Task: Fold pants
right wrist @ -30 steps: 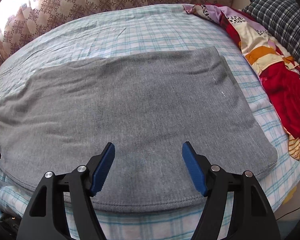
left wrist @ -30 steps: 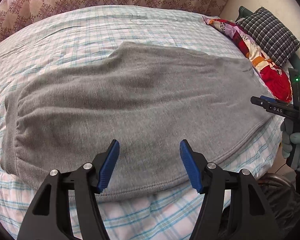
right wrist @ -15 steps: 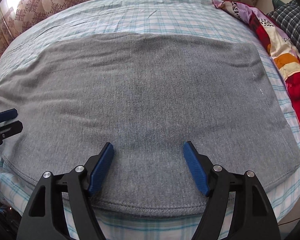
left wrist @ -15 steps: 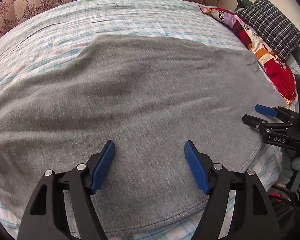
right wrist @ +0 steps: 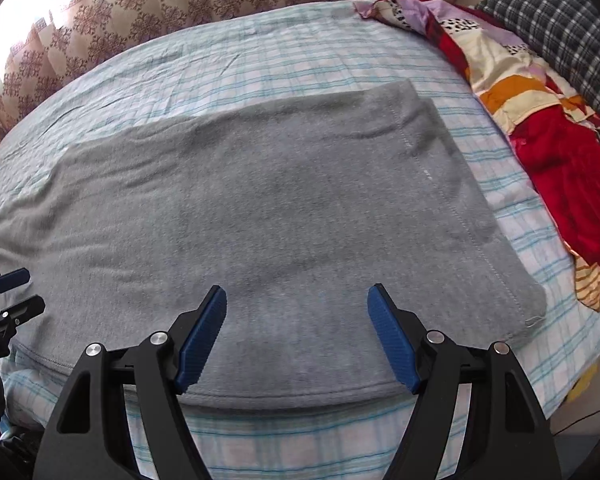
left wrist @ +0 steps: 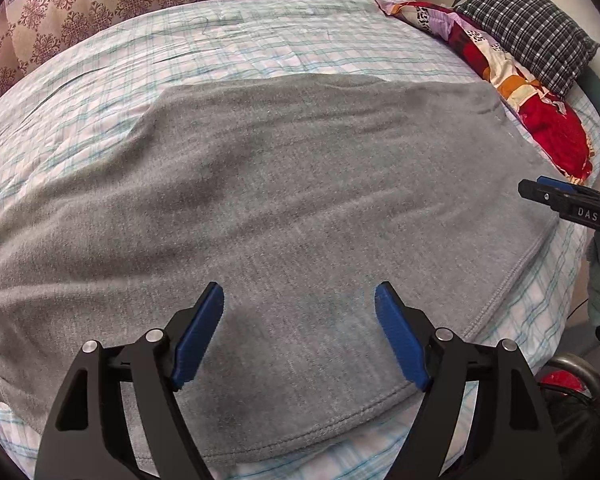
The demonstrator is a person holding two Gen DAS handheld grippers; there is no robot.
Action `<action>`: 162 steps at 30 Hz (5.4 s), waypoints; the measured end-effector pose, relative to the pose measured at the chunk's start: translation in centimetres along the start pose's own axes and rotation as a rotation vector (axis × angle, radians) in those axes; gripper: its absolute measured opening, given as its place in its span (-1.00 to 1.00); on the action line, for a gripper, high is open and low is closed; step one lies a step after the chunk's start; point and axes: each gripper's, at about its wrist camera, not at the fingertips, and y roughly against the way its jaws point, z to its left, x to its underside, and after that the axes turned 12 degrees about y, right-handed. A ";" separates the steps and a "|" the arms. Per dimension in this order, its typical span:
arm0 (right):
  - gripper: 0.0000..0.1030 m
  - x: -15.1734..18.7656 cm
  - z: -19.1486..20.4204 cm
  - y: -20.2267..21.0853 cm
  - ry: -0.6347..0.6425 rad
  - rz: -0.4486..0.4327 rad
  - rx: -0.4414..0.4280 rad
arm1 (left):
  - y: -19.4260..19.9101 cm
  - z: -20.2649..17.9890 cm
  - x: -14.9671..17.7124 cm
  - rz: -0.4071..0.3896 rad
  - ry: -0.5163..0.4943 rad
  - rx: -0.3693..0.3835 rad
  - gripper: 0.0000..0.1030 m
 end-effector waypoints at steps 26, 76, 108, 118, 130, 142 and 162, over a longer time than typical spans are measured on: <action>0.40 -12.0 -5.9 -9.9 0.002 -0.083 0.017 | -4.0 -6.1 0.8 0.109 -0.135 0.032 0.77; -0.44 3.7 -11.7 2.9 -0.178 -0.219 -0.104 | -6.3 -22.1 -7.5 0.170 -0.240 0.258 0.77; -0.47 1.9 0.8 5.9 0.247 -0.284 -0.210 | -9.9 -23.4 -13.0 0.354 -0.094 0.315 -0.57; -0.47 0.0 4.4 7.7 0.283 -0.329 -0.327 | -4.7 -17.8 -13.6 0.228 -0.064 0.322 -0.60; -0.47 -1.4 13.7 7.2 0.392 -0.283 -0.460 | -1.7 -5.8 -11.9 0.151 0.103 0.293 -0.60; -0.13 -2.1 19.9 4.1 0.438 -0.144 -0.548 | -2.8 4.0 -8.1 0.143 0.241 0.269 -0.60; -0.03 1.8 11.7 -0.1 0.272 0.014 -0.342 | -3.7 4.9 -4.9 0.088 0.172 0.158 -0.29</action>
